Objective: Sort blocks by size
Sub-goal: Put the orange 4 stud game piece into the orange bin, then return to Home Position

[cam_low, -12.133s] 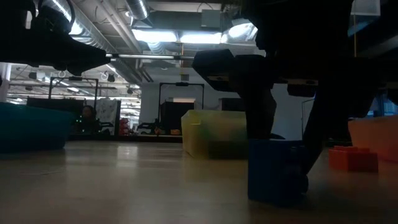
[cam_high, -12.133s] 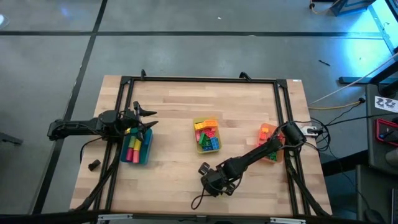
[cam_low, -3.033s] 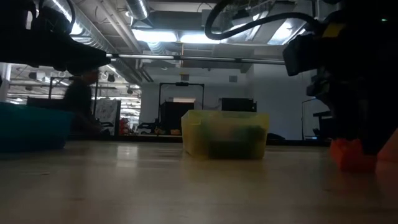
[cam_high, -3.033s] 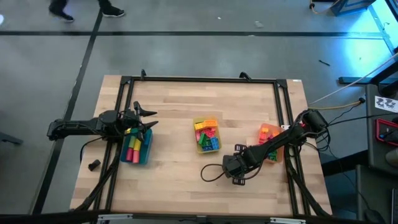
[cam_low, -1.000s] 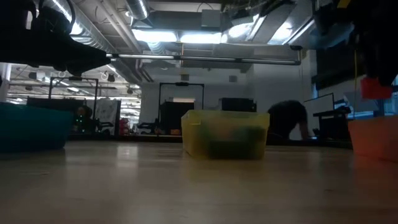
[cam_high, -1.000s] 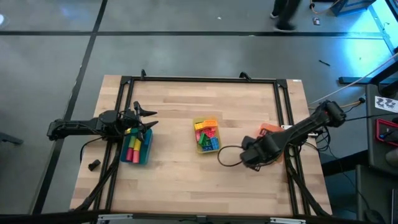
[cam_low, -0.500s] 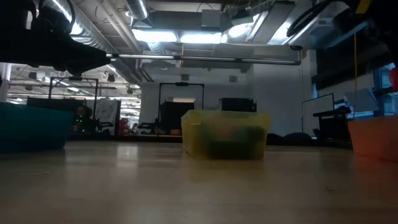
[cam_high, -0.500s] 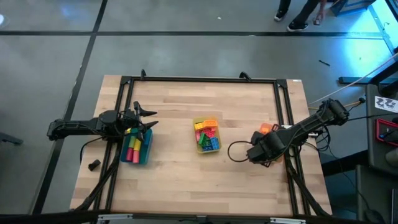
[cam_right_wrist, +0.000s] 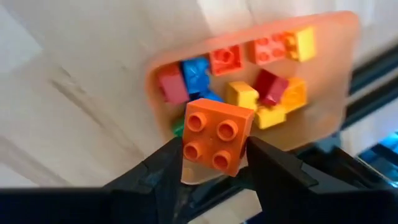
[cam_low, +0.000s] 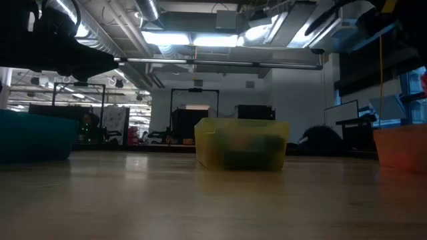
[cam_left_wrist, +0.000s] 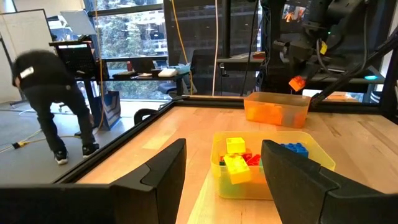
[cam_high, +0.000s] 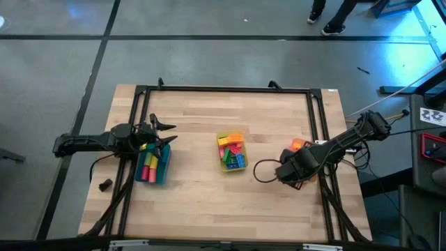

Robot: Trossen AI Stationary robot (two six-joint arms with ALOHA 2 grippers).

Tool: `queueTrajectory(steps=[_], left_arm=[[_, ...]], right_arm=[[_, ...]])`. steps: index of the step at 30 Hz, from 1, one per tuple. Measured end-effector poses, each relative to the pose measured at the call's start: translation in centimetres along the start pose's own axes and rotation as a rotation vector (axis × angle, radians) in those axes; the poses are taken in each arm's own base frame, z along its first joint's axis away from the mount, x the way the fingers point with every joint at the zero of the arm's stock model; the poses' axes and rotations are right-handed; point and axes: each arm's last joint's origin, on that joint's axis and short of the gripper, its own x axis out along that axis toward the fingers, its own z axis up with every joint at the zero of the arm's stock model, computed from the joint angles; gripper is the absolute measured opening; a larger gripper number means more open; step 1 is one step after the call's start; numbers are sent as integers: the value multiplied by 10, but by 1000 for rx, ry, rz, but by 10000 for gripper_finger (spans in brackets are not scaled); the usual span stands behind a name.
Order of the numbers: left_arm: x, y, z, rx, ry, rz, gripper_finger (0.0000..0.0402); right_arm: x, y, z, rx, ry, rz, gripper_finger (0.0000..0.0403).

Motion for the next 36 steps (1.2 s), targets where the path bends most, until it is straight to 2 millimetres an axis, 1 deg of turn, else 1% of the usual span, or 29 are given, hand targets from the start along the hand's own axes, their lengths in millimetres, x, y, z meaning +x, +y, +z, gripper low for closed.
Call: queueTrajectory(steps=[6,15,18,22,25,28,30,32,36], left_arm=[[0,0,0,0,0,0,194],[0,0,0,0,0,0,194],[0,0,0,0,0,0,194],[0,0,0,0,0,0,194],[0,0,0,0,-1,0,194],[0,0,0,0,-1,0,194],[0,0,0,0,-1,0,194],[0,0,0,0,0,0,194],[0,0,0,0,0,0,194]], right_arm=[[0,6,2,4,-6,71,179],[0,4,1,12,20,59,184],[-1,3,0,12,19,60,208],[-2,1,-1,5,20,56,258],[-2,1,-1,-26,9,57,294],[-3,0,1,-67,-2,62,319],[-8,-1,3,-61,-32,64,330],[-19,-3,4,-64,-101,74,336],[-53,-14,1,-154,-315,88,340]])
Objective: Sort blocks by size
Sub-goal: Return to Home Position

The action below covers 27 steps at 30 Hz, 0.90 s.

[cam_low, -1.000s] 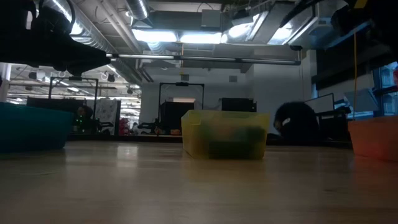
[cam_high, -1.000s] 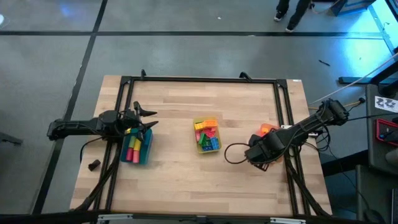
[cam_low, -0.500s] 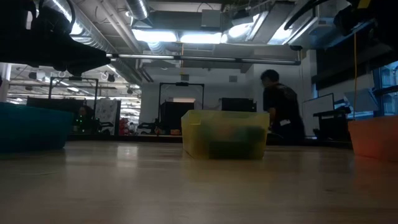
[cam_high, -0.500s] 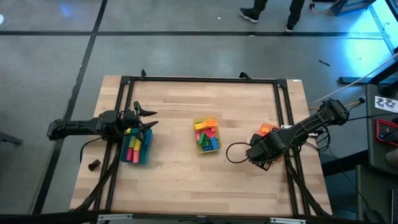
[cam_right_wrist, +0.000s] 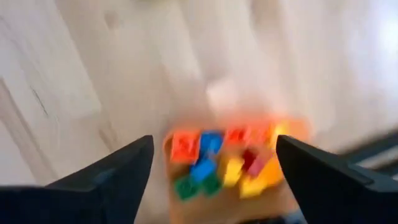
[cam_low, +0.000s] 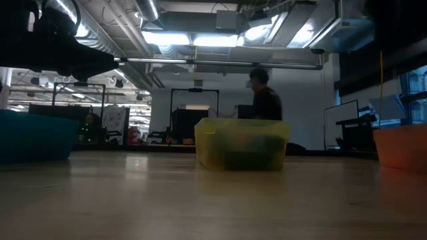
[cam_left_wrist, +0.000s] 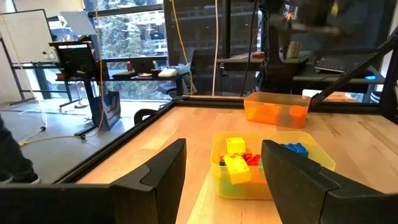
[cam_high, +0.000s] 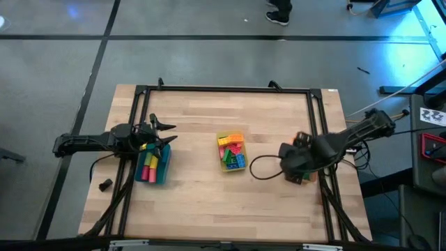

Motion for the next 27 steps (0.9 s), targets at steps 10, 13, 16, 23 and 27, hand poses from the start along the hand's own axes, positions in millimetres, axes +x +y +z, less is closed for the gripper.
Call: queueTrajectory(steps=[10,13,16,23,27], left_arm=[[0,0,0,0,0,0,194],[0,0,0,0,0,0,194],[0,0,0,0,0,0,194],[0,0,0,0,0,0,194],[0,0,0,0,0,0,194]], right_arm=[[-78,-51,-9,-279,-564,-267,340],[-89,-65,-18,-229,-668,-299,340],[-94,-81,-31,-160,-781,-297,340],[-60,-92,-56,-209,-980,-55,340],[-32,-93,-66,-189,-1139,39,340]])
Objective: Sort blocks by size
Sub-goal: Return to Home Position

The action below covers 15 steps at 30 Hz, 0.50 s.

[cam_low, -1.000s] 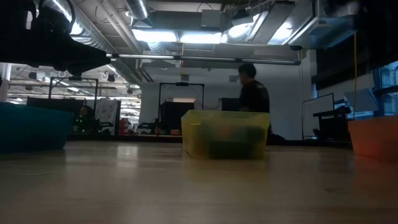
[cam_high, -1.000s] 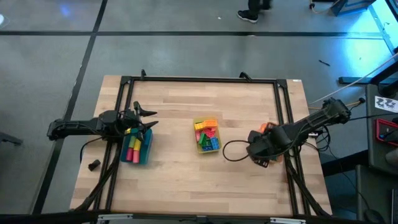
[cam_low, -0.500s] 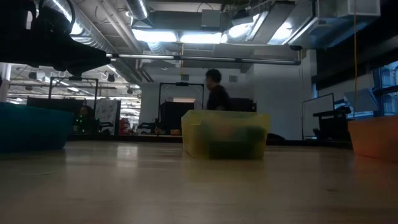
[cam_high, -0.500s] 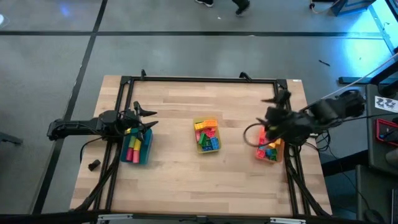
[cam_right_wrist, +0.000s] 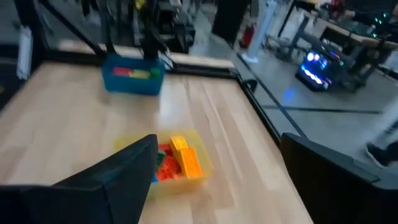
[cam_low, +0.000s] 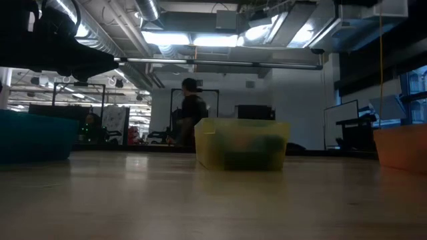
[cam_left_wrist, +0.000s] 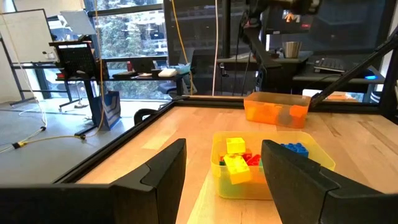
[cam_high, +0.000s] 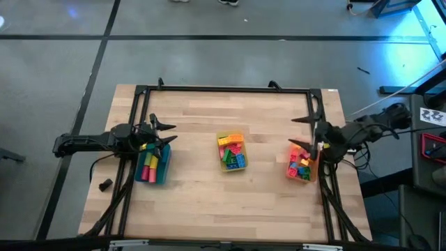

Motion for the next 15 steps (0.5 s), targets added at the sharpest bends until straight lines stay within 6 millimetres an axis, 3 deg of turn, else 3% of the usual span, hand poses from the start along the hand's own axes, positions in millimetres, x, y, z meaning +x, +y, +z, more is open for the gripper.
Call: queueTrajectory(steps=[7,15], left_arm=[[0,0,0,0,0,0,194],[0,0,0,0,0,0,194]], right_arm=[[2,1,-56,86,-76,24,340],[1,0,-101,241,-110,47,340]])
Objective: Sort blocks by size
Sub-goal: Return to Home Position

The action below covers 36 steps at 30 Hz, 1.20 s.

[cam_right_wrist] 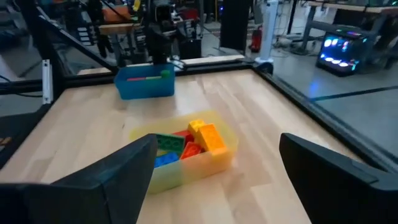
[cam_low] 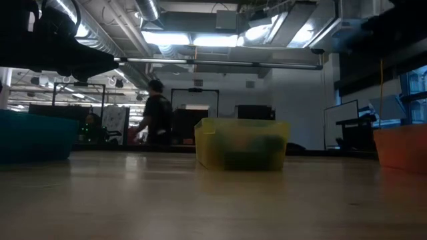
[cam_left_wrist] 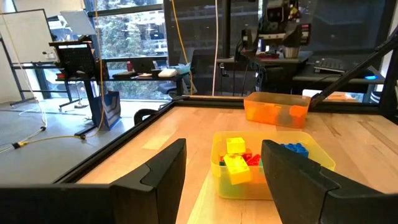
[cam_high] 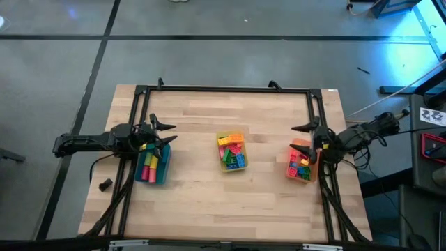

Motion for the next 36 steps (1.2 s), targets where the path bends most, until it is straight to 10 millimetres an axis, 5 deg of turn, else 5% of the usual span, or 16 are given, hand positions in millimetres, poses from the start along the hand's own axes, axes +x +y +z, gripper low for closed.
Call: queueTrajectory(steps=[18,27,36], left_arm=[[0,0,0,0,0,0,194],[0,0,0,0,0,0,194],[0,0,0,0,0,0,194]], right_arm=[[22,7,-64,88,-189,133,340],[37,-12,-70,137,-279,54,340],[43,-23,-76,128,-174,251,340]])
